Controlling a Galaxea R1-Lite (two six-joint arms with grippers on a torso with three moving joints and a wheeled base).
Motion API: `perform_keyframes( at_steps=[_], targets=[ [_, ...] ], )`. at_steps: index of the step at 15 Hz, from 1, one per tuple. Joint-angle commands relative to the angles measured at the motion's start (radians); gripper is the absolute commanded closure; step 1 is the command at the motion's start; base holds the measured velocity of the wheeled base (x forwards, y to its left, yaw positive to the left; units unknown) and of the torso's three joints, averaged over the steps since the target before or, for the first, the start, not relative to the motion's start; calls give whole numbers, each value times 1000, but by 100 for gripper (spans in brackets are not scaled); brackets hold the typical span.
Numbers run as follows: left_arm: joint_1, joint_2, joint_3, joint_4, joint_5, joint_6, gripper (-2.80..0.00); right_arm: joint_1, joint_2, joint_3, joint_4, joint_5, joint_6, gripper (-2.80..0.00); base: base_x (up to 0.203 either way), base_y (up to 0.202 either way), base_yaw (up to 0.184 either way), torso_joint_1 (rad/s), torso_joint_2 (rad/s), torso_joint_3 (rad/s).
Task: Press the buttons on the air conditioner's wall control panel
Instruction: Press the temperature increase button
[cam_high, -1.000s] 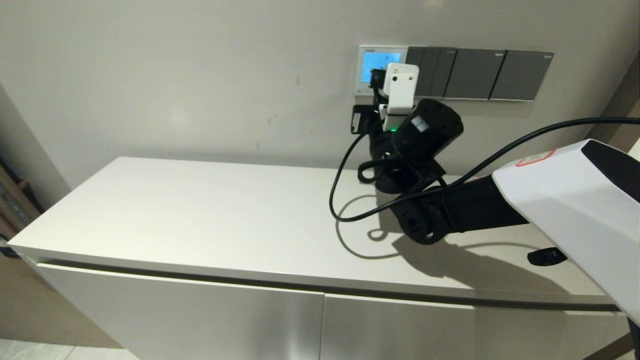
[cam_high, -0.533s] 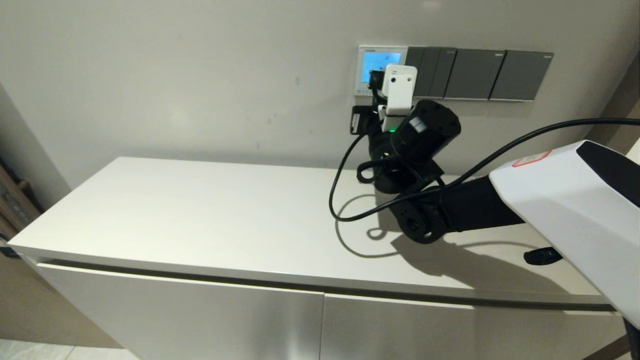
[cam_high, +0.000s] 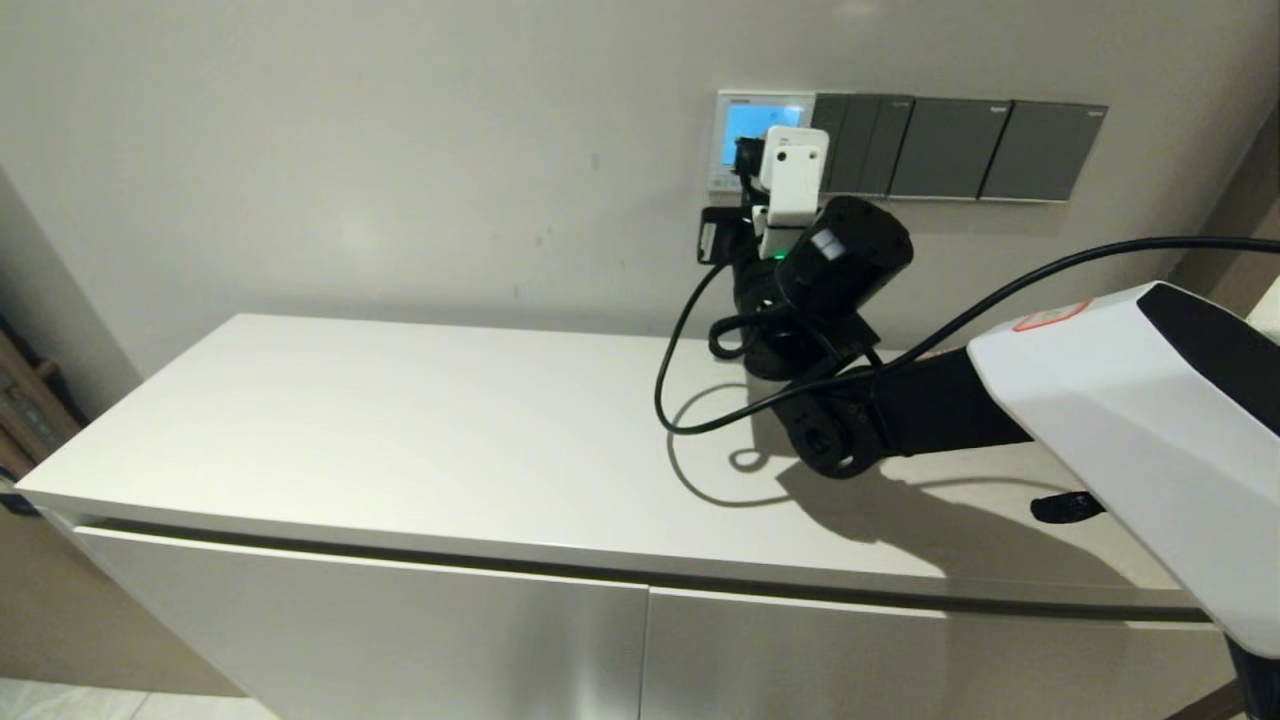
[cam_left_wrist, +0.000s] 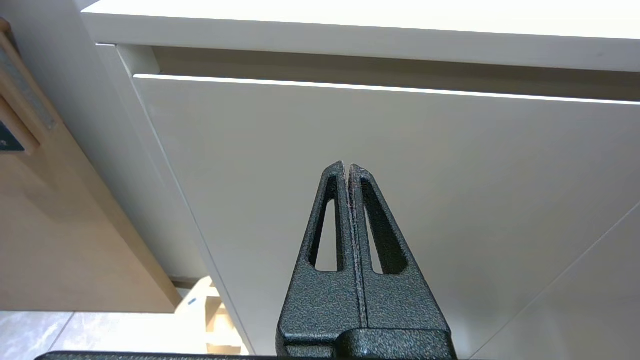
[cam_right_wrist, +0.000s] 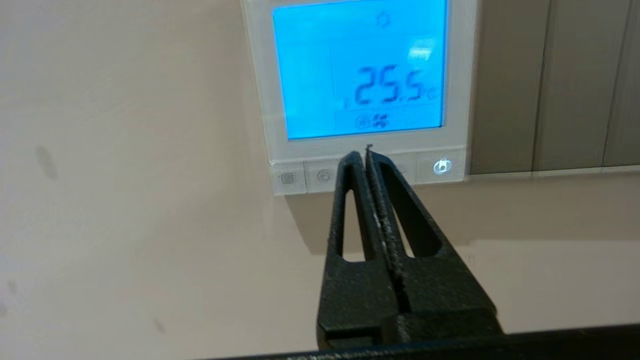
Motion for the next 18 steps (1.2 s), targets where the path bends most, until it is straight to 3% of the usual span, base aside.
perform_keyframes(
  at_steps=[1,18],
  targets=[
    [0,0,0,-1,0,0,0,-2,12,-9,-5,-1,-2,0,0,0,0,0,0,0],
    [0,1,0,1,0,0,0,31,81,-118,15,11,-4,0,0,0,0,0,0,0]
  ],
)
